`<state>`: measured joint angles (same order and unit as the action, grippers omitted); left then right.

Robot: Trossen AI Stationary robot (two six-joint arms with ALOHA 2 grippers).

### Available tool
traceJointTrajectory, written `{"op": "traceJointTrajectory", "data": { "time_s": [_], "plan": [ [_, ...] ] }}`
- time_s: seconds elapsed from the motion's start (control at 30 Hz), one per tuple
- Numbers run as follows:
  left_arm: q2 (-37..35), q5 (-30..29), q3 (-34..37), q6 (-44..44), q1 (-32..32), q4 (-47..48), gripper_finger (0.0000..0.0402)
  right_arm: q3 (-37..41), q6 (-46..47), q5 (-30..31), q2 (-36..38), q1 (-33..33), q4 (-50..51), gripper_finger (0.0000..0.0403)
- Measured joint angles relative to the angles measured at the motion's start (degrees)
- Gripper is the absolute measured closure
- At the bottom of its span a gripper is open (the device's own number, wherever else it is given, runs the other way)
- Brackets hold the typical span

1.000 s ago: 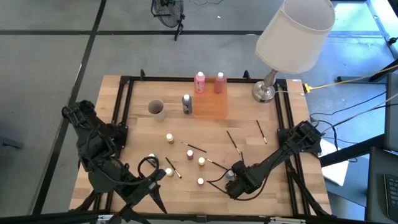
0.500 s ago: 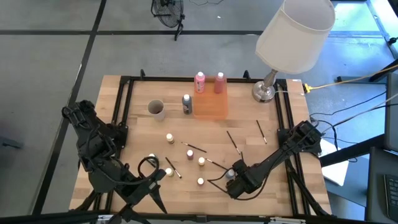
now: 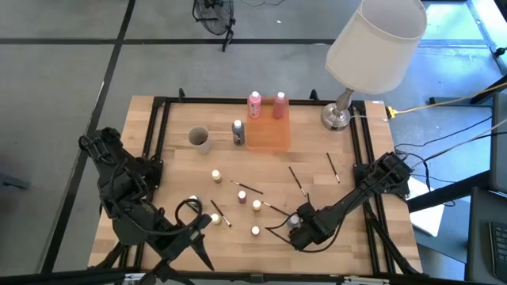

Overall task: Pick & Place Paint Supplies
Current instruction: Put the silver paint brush into the white cup

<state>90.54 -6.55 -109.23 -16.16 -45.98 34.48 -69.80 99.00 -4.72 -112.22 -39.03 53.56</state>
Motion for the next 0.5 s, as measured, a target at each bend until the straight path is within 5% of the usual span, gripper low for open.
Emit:
{"op": "traceJointTrajectory", "data": {
  "time_s": [0.5],
  "plan": [
    [0.00,-0.04,0.00,-0.03,0.00,0.00,0.0194,0.04,-0.50,1.21,-0.09,0.21,-0.28,0.0288]
  ]
}}
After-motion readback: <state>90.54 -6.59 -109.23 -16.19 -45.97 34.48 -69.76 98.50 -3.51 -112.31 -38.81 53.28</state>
